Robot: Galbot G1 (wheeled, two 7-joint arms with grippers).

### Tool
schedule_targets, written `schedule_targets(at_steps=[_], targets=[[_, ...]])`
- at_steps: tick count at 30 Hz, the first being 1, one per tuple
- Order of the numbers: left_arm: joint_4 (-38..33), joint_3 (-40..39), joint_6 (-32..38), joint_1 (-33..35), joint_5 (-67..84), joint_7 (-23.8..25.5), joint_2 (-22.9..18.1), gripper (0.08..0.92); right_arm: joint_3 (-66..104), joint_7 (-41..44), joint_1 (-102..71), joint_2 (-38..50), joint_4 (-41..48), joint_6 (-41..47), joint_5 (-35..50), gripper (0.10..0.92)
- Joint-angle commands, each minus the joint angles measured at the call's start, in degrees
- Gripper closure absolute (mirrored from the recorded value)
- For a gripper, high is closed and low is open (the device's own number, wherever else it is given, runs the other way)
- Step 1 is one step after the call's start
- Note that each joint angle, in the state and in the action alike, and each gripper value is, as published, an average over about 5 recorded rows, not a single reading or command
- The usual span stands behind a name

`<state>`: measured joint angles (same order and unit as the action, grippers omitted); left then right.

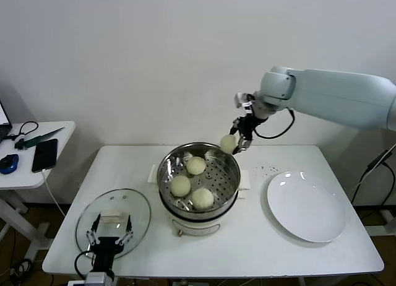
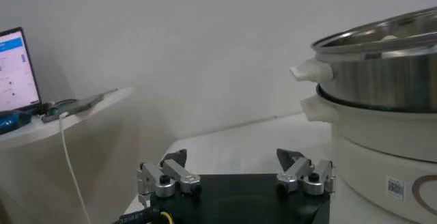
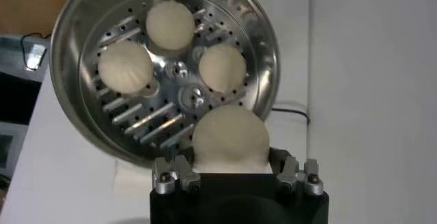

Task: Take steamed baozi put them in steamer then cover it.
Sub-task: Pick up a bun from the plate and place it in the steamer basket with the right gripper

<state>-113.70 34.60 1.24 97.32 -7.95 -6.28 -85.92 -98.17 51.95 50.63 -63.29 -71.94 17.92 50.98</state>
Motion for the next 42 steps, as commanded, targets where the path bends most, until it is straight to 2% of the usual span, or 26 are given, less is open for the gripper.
schedule_targets(at_steps=[1, 10, 26, 30, 35, 42], targets=[[0.4, -0.05, -0.13, -0.56, 0.18, -0.15, 0.27, 0.177, -6.23, -3.14, 0.23, -9.27, -3.15, 2.58, 5.47, 0.33], [1.02, 0.56, 0.05, -0.5, 0.78, -0.16, 0.65, 0.177, -6.53, -3.91, -5.56, -9.94, -0.64, 2.69, 0.44, 0.33], [1.37, 0.8, -0.24, -0.47, 1.31, -0.29, 1.08, 0.177, -4.94, -4.83, -9.51, -10.03, 1.51, 3.16, -2.25, 0.312], [1.38, 0.83, -0.23, -0.49, 1.31, -0.28, 1.13, 0.177, -4.25, -5.29, -9.5, -9.73, 1.55, 3.41, -2.19, 0.29], [1.29, 0.81, -0.23, -0.56, 1.29, -0.28, 1.15, 0.177, -3.35, -4.72, -8.58, -8.57, 0.63, 3.32, -2.11, 0.215], [1.23, 0.84, -0.1, -0.36, 1.29, -0.17, 1.23, 0.177, -0.97, -1.74, -6.01, -3.68, -0.82, 2.0, -2.37, 0.203]])
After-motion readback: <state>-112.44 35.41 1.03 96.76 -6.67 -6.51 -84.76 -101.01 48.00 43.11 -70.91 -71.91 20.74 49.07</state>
